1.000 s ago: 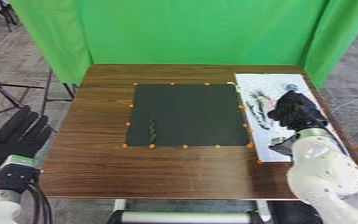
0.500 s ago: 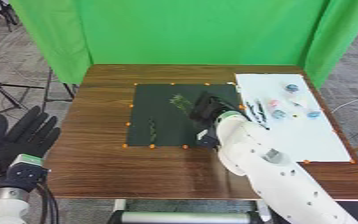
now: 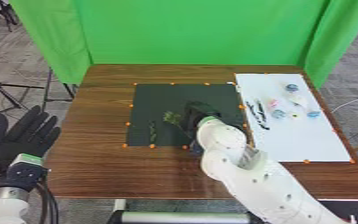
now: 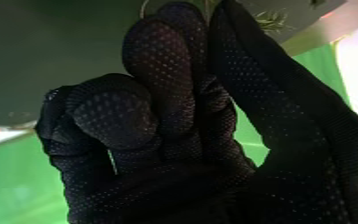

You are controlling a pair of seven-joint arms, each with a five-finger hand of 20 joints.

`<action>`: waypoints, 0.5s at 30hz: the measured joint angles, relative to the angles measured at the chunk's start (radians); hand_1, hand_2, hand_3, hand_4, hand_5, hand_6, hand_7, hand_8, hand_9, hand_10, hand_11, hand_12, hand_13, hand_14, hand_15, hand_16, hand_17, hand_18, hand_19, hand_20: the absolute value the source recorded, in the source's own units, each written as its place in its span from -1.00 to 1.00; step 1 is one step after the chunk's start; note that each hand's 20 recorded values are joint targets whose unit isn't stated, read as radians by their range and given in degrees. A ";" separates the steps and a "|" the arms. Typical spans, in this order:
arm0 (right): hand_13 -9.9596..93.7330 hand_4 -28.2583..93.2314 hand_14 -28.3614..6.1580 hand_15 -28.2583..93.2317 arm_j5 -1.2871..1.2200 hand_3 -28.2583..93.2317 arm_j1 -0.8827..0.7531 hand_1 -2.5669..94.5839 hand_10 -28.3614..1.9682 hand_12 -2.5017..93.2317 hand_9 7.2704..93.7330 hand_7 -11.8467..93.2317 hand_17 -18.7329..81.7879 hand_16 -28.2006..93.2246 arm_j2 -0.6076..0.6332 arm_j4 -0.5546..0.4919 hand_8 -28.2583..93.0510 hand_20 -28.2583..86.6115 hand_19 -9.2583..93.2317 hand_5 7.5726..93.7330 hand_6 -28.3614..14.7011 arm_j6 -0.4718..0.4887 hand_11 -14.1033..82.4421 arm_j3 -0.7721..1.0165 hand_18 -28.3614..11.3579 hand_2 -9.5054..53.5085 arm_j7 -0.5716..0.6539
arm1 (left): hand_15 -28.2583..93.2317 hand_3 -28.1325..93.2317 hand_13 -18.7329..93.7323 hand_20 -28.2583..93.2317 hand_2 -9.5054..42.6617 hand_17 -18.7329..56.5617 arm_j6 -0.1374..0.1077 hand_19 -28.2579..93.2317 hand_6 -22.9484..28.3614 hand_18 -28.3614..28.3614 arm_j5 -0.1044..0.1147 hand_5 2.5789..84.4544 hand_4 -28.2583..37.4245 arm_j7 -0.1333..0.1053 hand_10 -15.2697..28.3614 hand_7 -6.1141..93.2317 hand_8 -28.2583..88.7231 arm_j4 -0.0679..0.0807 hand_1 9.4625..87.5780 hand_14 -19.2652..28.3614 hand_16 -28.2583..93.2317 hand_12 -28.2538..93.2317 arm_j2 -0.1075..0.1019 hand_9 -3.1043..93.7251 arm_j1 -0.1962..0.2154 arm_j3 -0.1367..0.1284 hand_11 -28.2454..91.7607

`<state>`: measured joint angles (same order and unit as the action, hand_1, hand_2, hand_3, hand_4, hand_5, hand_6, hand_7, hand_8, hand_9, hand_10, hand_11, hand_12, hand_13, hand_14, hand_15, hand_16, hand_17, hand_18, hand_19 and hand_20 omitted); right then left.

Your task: Arrange flowers

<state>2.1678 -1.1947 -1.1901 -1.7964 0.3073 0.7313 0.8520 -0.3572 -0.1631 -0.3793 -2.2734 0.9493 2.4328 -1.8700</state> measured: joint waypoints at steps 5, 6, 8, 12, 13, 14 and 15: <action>0.76 -0.82 -0.01 0.52 0.066 0.69 -0.014 0.04 0.00 -0.22 0.82 0.08 0.23 0.07 -0.009 -0.013 -0.14 0.07 0.98 0.58 0.17 0.030 0.22 -0.022 -0.99 -1.00 0.011 | 0.10 0.61 -0.28 -0.41 -0.16 -0.63 0.004 -0.05 0.19 0.39 0.002 -0.08 -1.00 0.000 0.37 -0.57 -0.68 0.001 -0.61 0.40 -0.71 -0.41 -0.003 -0.27 -0.001 0.001 -0.11; 0.76 -0.82 -0.01 0.52 0.073 0.69 -0.017 0.04 0.00 -0.22 0.82 0.08 0.23 0.07 -0.014 -0.014 -0.14 0.07 0.98 0.58 0.17 0.041 0.22 -0.024 -0.99 -1.00 0.015 | 0.10 0.62 -0.28 -0.41 -0.16 -0.63 0.006 -0.05 0.19 0.39 0.004 -0.08 -1.00 -0.001 0.37 -0.57 -0.67 0.001 -0.61 0.40 -0.71 -0.41 -0.004 -0.27 -0.002 0.002 -0.11; 0.76 -0.81 -0.01 0.52 0.087 0.69 -0.024 0.04 0.00 -0.22 0.83 0.07 0.23 0.07 -0.021 -0.017 -0.13 0.07 0.99 0.59 0.17 0.064 0.22 -0.027 -0.99 -1.00 0.020 | 0.10 0.62 -0.28 -0.41 -0.16 -0.63 0.012 -0.05 0.19 0.39 0.007 -0.08 -1.00 -0.002 0.37 -0.57 -0.68 0.004 -0.61 0.40 -0.71 -0.41 -0.006 -0.27 -0.002 0.003 -0.11; 0.77 -0.80 -0.02 0.52 0.139 0.69 -0.038 0.04 -0.01 -0.22 0.83 0.06 0.24 0.07 -0.026 -0.028 -0.12 0.07 1.00 0.60 0.16 0.095 0.22 -0.035 -1.00 -1.00 0.026 | 0.09 0.62 -0.27 -0.41 -0.17 -0.63 0.021 -0.05 0.18 0.39 0.009 -0.09 -1.00 -0.003 0.36 -0.57 -0.67 0.008 -0.61 0.39 -0.71 -0.40 -0.007 -0.27 -0.002 0.003 -0.12; 0.77 -0.80 -0.02 0.52 0.146 0.69 -0.043 0.04 -0.01 -0.22 0.83 0.06 0.24 0.07 -0.026 -0.031 -0.12 0.07 1.00 0.60 0.16 0.100 0.22 -0.034 -1.00 -1.00 0.030 | 0.09 0.62 -0.27 -0.41 -0.18 -0.63 0.022 -0.05 0.18 0.39 0.009 -0.09 -1.00 -0.003 0.36 -0.57 -0.67 0.009 -0.61 0.39 -0.71 -0.40 -0.008 -0.27 -0.002 0.003 -0.12; 0.78 -0.81 0.00 0.52 0.148 0.69 -0.047 0.05 -0.02 -0.22 0.84 0.05 0.25 0.07 -0.026 -0.035 -0.11 0.09 1.00 0.61 0.15 0.104 0.22 -0.034 -1.00 -1.00 0.033 | 0.09 0.63 -0.27 -0.41 -0.19 -0.63 0.024 -0.05 0.18 0.39 0.009 -0.09 -1.00 -0.003 0.36 -0.57 -0.67 0.010 -0.61 0.39 -0.71 -0.40 -0.008 -0.28 -0.002 0.003 -0.12; 0.78 -0.81 0.01 0.52 0.148 0.69 -0.051 0.06 -0.02 -0.22 0.84 0.04 0.26 0.07 -0.027 -0.037 -0.11 0.09 1.00 0.61 0.15 0.111 0.22 -0.031 -1.00 -1.00 0.038 | 0.09 0.63 -0.27 -0.41 -0.20 -0.63 0.027 -0.06 0.18 0.39 0.009 -0.09 -1.00 -0.004 0.36 -0.57 -0.67 0.011 -0.61 0.39 -0.71 -0.40 -0.008 -0.28 -0.002 0.003 -0.12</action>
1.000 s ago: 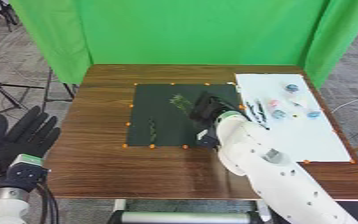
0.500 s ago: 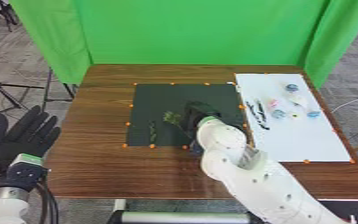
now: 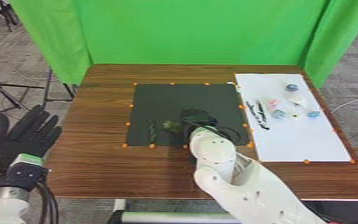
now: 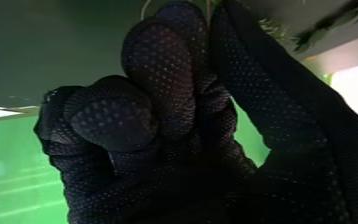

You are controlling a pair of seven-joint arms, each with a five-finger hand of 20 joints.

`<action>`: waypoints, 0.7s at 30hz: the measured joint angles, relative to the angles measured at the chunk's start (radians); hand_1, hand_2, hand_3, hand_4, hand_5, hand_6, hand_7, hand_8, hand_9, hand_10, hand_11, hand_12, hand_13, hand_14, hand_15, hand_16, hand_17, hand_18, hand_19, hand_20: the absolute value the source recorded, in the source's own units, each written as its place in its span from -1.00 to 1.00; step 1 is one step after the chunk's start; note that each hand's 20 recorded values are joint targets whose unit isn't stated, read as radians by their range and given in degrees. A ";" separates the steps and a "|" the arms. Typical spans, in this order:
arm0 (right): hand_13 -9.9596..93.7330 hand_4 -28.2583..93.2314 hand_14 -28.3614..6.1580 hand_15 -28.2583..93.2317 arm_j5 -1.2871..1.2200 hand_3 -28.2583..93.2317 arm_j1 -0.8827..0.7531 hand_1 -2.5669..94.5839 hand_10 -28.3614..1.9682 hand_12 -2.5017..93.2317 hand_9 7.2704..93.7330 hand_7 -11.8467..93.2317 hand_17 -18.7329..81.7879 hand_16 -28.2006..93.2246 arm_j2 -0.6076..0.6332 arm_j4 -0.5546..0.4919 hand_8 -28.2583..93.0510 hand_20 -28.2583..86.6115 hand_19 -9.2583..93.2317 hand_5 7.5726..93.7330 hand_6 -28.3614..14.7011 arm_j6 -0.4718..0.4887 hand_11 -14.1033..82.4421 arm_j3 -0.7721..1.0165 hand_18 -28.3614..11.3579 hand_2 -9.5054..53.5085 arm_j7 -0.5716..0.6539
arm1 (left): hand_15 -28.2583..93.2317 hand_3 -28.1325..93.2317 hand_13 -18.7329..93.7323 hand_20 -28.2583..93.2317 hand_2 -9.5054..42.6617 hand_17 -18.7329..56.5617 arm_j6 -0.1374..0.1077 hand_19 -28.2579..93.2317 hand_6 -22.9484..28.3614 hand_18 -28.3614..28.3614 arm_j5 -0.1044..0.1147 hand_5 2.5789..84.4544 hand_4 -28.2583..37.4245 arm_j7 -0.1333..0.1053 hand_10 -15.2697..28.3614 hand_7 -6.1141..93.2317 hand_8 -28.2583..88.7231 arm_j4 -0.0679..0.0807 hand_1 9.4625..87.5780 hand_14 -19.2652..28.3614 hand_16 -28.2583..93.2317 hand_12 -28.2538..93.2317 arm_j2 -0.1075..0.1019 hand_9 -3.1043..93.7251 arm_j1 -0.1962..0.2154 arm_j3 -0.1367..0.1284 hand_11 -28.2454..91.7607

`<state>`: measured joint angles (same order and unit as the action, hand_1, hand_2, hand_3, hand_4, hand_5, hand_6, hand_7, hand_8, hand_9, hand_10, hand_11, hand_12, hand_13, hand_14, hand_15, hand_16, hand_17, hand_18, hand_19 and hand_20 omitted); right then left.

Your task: Arrange flowers

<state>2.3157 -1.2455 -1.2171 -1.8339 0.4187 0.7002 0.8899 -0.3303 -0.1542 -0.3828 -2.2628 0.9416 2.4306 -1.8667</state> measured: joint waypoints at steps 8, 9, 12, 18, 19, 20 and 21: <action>0.80 -0.82 0.06 0.50 -0.027 0.65 -0.031 0.00 -0.02 -0.21 0.85 0.02 0.28 0.08 -0.028 0.002 -0.11 0.11 1.00 0.63 0.16 0.034 0.20 0.038 -1.00 -1.00 0.018 | 0.09 0.63 -0.27 -0.40 -0.22 -0.62 0.029 -0.07 0.17 0.39 0.008 -0.10 -1.00 0.000 0.36 -0.57 -0.67 0.017 -0.61 0.39 -0.70 -0.40 -0.003 -0.27 -0.014 0.009 -0.13; 0.80 -0.82 0.06 0.50 -0.030 0.65 -0.034 -0.02 -0.03 -0.21 0.85 0.02 0.28 0.08 -0.033 0.004 -0.12 0.11 1.00 0.63 0.15 0.029 0.20 0.042 -1.00 -1.00 0.017 | 0.09 0.63 -0.27 -0.40 -0.22 -0.62 0.029 -0.07 0.17 0.39 0.008 -0.10 -1.00 0.000 0.36 -0.57 -0.67 0.018 -0.61 0.39 -0.70 -0.40 -0.003 -0.27 -0.016 0.011 -0.13; 0.80 -0.84 0.07 0.50 -0.033 0.65 -0.042 -0.08 -0.03 -0.21 0.85 -0.01 0.28 0.09 -0.045 0.010 -0.14 0.11 1.00 0.63 0.14 0.009 0.19 0.047 -1.00 -0.99 0.015 | 0.09 0.63 -0.27 -0.40 -0.22 -0.62 0.030 -0.07 0.17 0.39 0.008 -0.10 -1.00 0.004 0.35 -0.57 -0.67 0.020 -0.60 0.39 -0.70 -0.40 -0.005 -0.27 -0.022 0.017 -0.13; 0.80 -0.86 0.07 0.50 -0.030 0.67 -0.049 -0.12 -0.02 -0.20 0.85 -0.01 0.28 0.09 -0.059 0.029 -0.16 0.11 1.00 0.62 0.15 -0.046 0.19 0.049 -1.00 -1.00 0.011 | 0.08 0.63 -0.27 -0.40 -0.22 -0.62 0.030 -0.08 0.17 0.39 0.006 -0.10 -1.00 0.022 0.35 -0.57 -0.67 0.028 -0.60 0.38 -0.70 -0.39 -0.008 -0.27 -0.044 0.036 -0.13; 0.79 -0.86 0.07 0.50 -0.030 0.67 -0.049 -0.12 -0.02 -0.20 0.85 -0.01 0.28 0.09 -0.060 0.034 -0.16 0.11 1.00 0.62 0.15 -0.058 0.19 0.050 -1.00 -1.00 0.011 | 0.08 0.63 -0.27 -0.39 -0.22 -0.62 0.030 -0.08 0.17 0.39 0.006 -0.10 -1.00 0.025 0.35 -0.57 -0.67 0.029 -0.60 0.38 -0.70 -0.39 -0.008 -0.27 -0.048 0.038 -0.13; 0.79 -0.86 0.07 0.50 -0.029 0.67 -0.049 -0.12 -0.02 -0.20 0.85 -0.01 0.28 0.09 -0.062 0.039 -0.16 0.11 1.00 0.62 0.15 -0.069 0.19 0.050 -1.00 -1.00 0.011 | 0.08 0.63 -0.27 -0.39 -0.22 -0.62 0.030 -0.08 0.17 0.39 0.006 -0.10 -1.00 0.028 0.35 -0.57 -0.67 0.029 -0.60 0.38 -0.70 -0.40 -0.008 -0.27 -0.050 0.040 -0.13; 0.79 -0.86 0.07 0.50 -0.027 0.67 -0.049 -0.12 -0.02 -0.20 0.85 0.00 0.28 0.09 -0.064 0.045 -0.16 0.11 1.00 0.62 0.15 -0.079 0.19 0.050 -1.00 -1.00 0.011 | 0.08 0.63 -0.27 -0.39 -0.22 -0.62 0.030 -0.08 0.17 0.39 0.006 -0.10 -1.00 0.029 0.35 -0.57 -0.67 0.029 -0.60 0.38 -0.70 -0.40 -0.008 -0.27 -0.051 0.041 -0.13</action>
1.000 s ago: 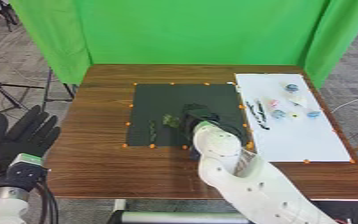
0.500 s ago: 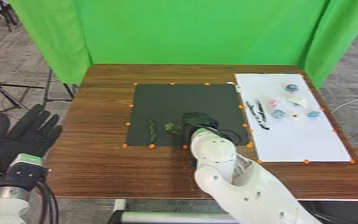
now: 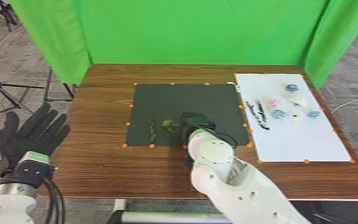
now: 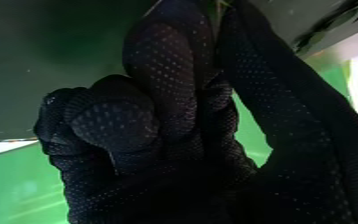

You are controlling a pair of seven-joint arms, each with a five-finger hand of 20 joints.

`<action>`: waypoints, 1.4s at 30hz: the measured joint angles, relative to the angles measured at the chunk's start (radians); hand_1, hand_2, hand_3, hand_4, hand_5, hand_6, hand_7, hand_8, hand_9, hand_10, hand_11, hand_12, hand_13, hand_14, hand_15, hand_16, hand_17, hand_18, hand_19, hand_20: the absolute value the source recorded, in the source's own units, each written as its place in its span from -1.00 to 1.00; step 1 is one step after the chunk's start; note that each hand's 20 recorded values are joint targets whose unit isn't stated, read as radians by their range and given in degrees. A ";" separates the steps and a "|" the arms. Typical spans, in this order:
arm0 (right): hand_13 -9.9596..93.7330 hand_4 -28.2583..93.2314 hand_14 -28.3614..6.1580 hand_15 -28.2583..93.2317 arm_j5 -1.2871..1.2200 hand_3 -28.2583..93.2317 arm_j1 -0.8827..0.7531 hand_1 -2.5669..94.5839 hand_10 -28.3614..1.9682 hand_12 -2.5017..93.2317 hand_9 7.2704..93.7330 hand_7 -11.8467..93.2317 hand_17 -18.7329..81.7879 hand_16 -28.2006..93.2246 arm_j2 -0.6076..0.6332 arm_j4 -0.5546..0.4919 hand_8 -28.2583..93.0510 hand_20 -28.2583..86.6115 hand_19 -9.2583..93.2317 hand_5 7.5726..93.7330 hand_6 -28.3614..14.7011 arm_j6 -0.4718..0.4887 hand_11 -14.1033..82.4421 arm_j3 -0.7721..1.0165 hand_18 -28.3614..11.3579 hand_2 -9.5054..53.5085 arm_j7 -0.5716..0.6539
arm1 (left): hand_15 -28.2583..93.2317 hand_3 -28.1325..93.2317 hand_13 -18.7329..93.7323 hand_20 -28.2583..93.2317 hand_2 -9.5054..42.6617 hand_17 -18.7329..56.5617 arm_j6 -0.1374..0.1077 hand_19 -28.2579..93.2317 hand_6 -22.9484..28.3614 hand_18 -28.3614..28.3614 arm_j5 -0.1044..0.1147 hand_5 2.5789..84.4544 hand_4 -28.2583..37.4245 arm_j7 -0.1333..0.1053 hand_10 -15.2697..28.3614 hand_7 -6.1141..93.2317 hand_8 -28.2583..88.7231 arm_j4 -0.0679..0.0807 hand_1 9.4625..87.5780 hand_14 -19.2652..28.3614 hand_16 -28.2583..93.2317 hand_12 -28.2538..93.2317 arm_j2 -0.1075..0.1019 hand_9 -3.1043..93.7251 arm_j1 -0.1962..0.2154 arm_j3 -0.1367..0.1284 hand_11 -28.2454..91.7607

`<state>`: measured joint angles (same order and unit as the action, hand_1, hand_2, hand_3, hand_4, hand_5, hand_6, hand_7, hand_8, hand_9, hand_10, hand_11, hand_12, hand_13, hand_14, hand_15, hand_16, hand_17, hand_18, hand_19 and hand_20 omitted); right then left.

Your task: Arrange flowers

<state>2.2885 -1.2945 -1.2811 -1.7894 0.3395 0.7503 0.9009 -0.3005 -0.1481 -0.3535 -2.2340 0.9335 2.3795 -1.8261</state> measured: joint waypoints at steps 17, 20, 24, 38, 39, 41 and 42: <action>0.72 -0.83 -0.01 0.53 0.022 0.65 0.003 -0.33 -0.11 -0.19 0.75 0.03 0.21 0.10 -0.005 -0.003 -0.67 0.09 0.99 0.54 0.05 0.014 0.19 0.021 -1.00 -1.00 -0.008 | 0.09 0.66 -0.27 -0.39 -0.18 -0.62 0.000 -0.08 0.17 0.39 0.002 -0.10 -1.00 -0.008 0.35 -0.57 -0.67 -0.001 -0.57 0.39 -0.69 -0.38 0.001 -0.27 0.023 -0.012 -0.12; 0.71 -0.83 -0.02 0.53 0.023 0.65 0.003 -0.32 -0.11 -0.19 0.74 0.02 0.20 0.10 -0.001 -0.010 -0.67 0.09 0.99 0.53 0.05 0.014 0.19 0.021 -1.00 -1.00 -0.012 | 0.09 0.65 -0.27 -0.39 -0.19 -0.62 0.000 -0.08 0.17 0.39 0.003 -0.10 -1.00 -0.013 0.35 -0.57 -0.67 -0.002 -0.57 0.39 -0.69 -0.38 0.001 -0.27 0.027 -0.015 -0.12; 0.70 -0.84 -0.02 0.53 0.025 0.64 0.002 -0.30 -0.12 -0.19 0.73 0.02 0.19 0.10 0.006 -0.019 -0.67 0.09 0.99 0.52 0.04 0.015 0.19 0.020 -1.00 -1.00 -0.016 | 0.09 0.65 -0.27 -0.39 -0.20 -0.62 0.000 -0.08 0.17 0.39 0.004 -0.10 -1.00 -0.019 0.35 -0.57 -0.67 -0.004 -0.57 0.39 -0.69 -0.38 0.001 -0.27 0.032 -0.018 -0.12; 0.63 -0.89 -0.06 0.56 0.083 0.64 -0.017 -0.30 -0.21 -0.18 0.64 0.07 0.17 0.11 0.017 -0.032 -0.70 0.10 0.97 0.40 -0.01 0.025 0.23 0.029 -1.00 -1.00 -0.032 | 0.09 0.65 -0.27 -0.39 -0.20 -0.62 -0.001 -0.08 0.17 0.39 0.008 -0.09 -1.00 -0.023 0.36 -0.57 -0.67 -0.007 -0.58 0.39 -0.69 -0.38 0.005 -0.27 0.038 -0.019 -0.12; 0.63 -0.89 -0.07 0.56 0.083 0.64 -0.020 -0.30 -0.22 -0.18 0.64 0.07 0.16 0.11 0.021 -0.039 -0.70 0.11 0.97 0.39 -0.01 0.025 0.23 0.031 -1.00 -1.00 -0.032 | 0.09 0.65 -0.27 -0.39 -0.20 -0.62 0.000 -0.08 0.17 0.39 0.008 -0.09 -1.00 -0.024 0.36 -0.57 -0.67 -0.007 -0.58 0.39 -0.69 -0.38 0.005 -0.27 0.040 -0.019 -0.12; 0.63 -0.89 -0.07 0.56 0.081 0.65 -0.026 -0.29 -0.22 -0.18 0.62 0.07 0.16 0.11 0.030 -0.058 -0.70 0.11 0.97 0.39 -0.02 0.025 0.24 0.031 -1.00 -1.00 -0.040 | 0.09 0.65 -0.27 -0.39 -0.20 -0.62 -0.001 -0.08 0.17 0.39 0.009 -0.10 -1.00 -0.024 0.36 -0.57 -0.67 -0.007 -0.58 0.39 -0.69 -0.38 0.006 -0.27 0.043 -0.020 -0.12; 0.63 -0.90 -0.08 0.57 0.082 0.65 -0.029 -0.28 -0.22 -0.18 0.62 0.08 0.16 0.11 0.033 -0.066 -0.70 0.11 0.97 0.38 -0.02 0.026 0.24 0.031 -1.00 -1.00 -0.046 | 0.09 0.65 -0.27 -0.39 -0.20 -0.62 -0.001 -0.08 0.17 0.39 0.010 -0.10 -1.00 -0.024 0.36 -0.57 -0.67 -0.007 -0.58 0.39 -0.69 -0.38 0.006 -0.27 0.043 -0.020 -0.12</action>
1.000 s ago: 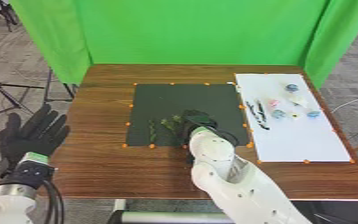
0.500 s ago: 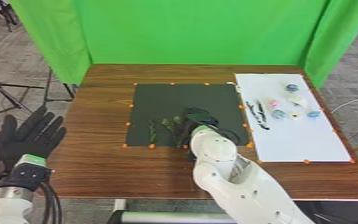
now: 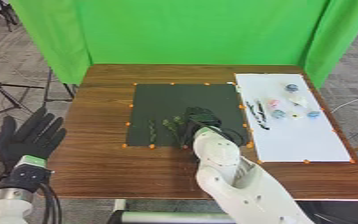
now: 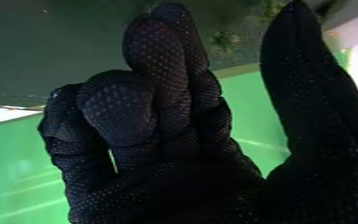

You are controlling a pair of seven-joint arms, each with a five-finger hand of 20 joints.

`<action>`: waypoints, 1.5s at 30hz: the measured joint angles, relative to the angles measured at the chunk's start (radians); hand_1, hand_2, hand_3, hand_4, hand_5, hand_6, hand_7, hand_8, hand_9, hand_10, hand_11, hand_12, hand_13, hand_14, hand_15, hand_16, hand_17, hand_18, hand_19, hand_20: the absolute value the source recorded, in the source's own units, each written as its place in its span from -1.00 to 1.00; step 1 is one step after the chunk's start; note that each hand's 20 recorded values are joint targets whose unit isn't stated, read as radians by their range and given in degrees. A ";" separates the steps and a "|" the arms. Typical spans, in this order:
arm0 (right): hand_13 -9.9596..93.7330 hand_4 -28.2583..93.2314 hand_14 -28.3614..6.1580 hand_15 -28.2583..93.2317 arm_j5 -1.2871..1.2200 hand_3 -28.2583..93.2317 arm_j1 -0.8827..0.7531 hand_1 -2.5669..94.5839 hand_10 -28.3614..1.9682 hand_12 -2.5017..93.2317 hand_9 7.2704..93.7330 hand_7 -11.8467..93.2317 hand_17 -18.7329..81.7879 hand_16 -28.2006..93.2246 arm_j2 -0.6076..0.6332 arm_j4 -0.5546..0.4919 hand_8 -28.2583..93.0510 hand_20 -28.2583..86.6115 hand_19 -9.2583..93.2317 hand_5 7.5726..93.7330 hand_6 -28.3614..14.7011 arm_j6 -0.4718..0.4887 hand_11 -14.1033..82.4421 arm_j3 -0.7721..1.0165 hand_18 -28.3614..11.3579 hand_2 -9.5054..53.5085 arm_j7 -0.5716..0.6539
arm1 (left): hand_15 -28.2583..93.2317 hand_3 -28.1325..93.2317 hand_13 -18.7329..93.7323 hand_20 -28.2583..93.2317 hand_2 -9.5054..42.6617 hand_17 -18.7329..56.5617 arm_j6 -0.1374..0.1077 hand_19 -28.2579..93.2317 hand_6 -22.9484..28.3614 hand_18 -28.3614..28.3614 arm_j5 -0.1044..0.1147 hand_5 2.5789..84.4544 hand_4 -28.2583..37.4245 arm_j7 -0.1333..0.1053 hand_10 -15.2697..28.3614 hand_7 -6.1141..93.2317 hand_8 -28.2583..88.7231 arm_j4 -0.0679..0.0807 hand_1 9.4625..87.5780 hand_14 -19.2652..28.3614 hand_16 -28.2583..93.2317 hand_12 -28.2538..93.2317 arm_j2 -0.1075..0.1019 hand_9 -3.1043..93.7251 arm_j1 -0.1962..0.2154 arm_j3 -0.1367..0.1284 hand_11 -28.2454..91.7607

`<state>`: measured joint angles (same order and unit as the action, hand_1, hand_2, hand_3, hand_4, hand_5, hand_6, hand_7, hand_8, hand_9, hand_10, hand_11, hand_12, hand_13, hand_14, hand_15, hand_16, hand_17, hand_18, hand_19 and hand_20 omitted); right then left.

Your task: Arrange flowers

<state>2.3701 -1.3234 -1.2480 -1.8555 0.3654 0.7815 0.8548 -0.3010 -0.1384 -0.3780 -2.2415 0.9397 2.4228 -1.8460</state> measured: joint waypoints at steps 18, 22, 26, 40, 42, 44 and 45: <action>0.53 -0.83 -0.21 0.54 -0.006 0.62 0.026 -0.38 -0.41 -0.24 0.47 -0.05 0.11 0.04 0.124 -0.096 -0.71 0.10 0.93 0.26 -0.12 -0.159 0.15 0.052 -1.00 -0.93 -0.003 | 0.09 0.64 -0.27 -0.39 -0.18 -0.62 0.012 -0.08 0.17 0.40 -0.009 -0.11 -1.00 0.003 0.35 -0.57 -0.67 -0.008 -0.58 0.40 -0.69 -0.38 0.017 -0.28 0.031 -0.041 -0.13; 0.51 -0.86 -0.24 0.53 -0.022 0.63 0.098 -0.33 -0.41 -0.28 0.45 -0.33 0.09 0.03 0.188 -0.009 -0.64 0.10 0.91 0.26 -0.15 -0.130 0.11 0.075 -1.00 -0.99 0.028 | 0.08 0.64 -0.28 -0.39 -0.18 -0.63 0.026 -0.08 0.17 0.40 -0.022 -0.12 -1.00 0.003 0.35 -0.58 -0.67 -0.014 -0.58 0.40 -0.69 -0.38 0.021 -0.29 0.049 -0.054 -0.13; 0.51 -0.87 -0.24 0.53 -0.083 0.63 0.104 -0.33 -0.42 -0.29 0.45 -0.39 0.09 0.02 0.260 0.016 -0.63 0.10 0.91 0.25 -0.17 -0.041 0.09 0.176 -1.00 -1.00 0.058 | 0.08 0.63 -0.28 -0.39 -0.18 -0.62 0.039 -0.09 0.17 0.40 -0.048 -0.12 -1.00 0.002 0.35 -0.59 -0.67 -0.019 -0.58 0.40 -0.69 -0.38 0.021 -0.29 0.058 -0.056 -0.14; 0.49 -0.96 -0.25 0.57 -0.099 0.58 -0.031 -0.38 -0.43 -0.28 0.43 -0.47 0.09 0.04 0.351 0.095 -0.62 0.12 0.92 0.20 -0.24 -0.007 0.12 0.299 -1.00 -1.00 0.111 | 0.09 0.64 -0.27 -0.39 -0.18 -0.62 0.030 -0.08 0.18 0.40 -0.033 -0.11 -1.00 -0.023 0.36 -0.58 -0.67 -0.006 -0.58 0.40 -0.69 -0.38 -0.028 -0.28 0.014 -0.024 -0.13; 0.49 -0.97 -0.25 0.57 -0.092 0.59 -0.032 -0.38 -0.43 -0.28 0.43 -0.48 0.09 0.04 0.348 0.096 -0.62 0.12 0.92 0.19 -0.24 -0.008 0.12 0.287 -1.00 -1.00 0.111 | 0.09 0.64 -0.27 -0.39 -0.19 -0.62 0.030 -0.08 0.18 0.40 -0.033 -0.11 -1.00 -0.021 0.36 -0.58 -0.67 -0.001 -0.58 0.40 -0.69 -0.38 -0.031 -0.28 -0.012 -0.014 -0.13; 0.49 -0.97 -0.26 0.57 -0.077 0.59 -0.030 -0.38 -0.43 -0.28 0.43 -0.50 0.09 0.04 0.345 0.094 -0.63 0.13 0.93 0.17 -0.25 -0.013 0.12 0.277 -1.00 -1.00 0.109 | 0.09 0.64 -0.27 -0.39 -0.18 -0.62 0.031 -0.08 0.18 0.40 -0.034 -0.11 -1.00 -0.018 0.36 -0.58 -0.67 0.002 -0.58 0.40 -0.69 -0.38 -0.032 -0.28 -0.034 -0.007 -0.13; 0.49 -0.97 -0.26 0.58 -0.065 0.59 -0.029 -0.39 -0.43 -0.28 0.43 -0.51 0.09 0.04 0.344 0.092 -0.63 0.13 0.93 0.16 -0.27 -0.016 0.12 0.271 -1.00 -1.00 0.108 | 0.09 0.64 -0.27 -0.39 -0.19 -0.62 0.031 -0.08 0.18 0.40 -0.034 -0.11 -1.00 -0.017 0.36 -0.58 -0.67 0.002 -0.58 0.40 -0.69 -0.38 -0.032 -0.28 -0.042 -0.003 -0.13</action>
<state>2.3047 -1.3524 -0.9038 -1.7638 0.3490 1.0529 0.9629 -0.2703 -0.1726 -0.3949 -2.2395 0.9078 2.3803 -1.8494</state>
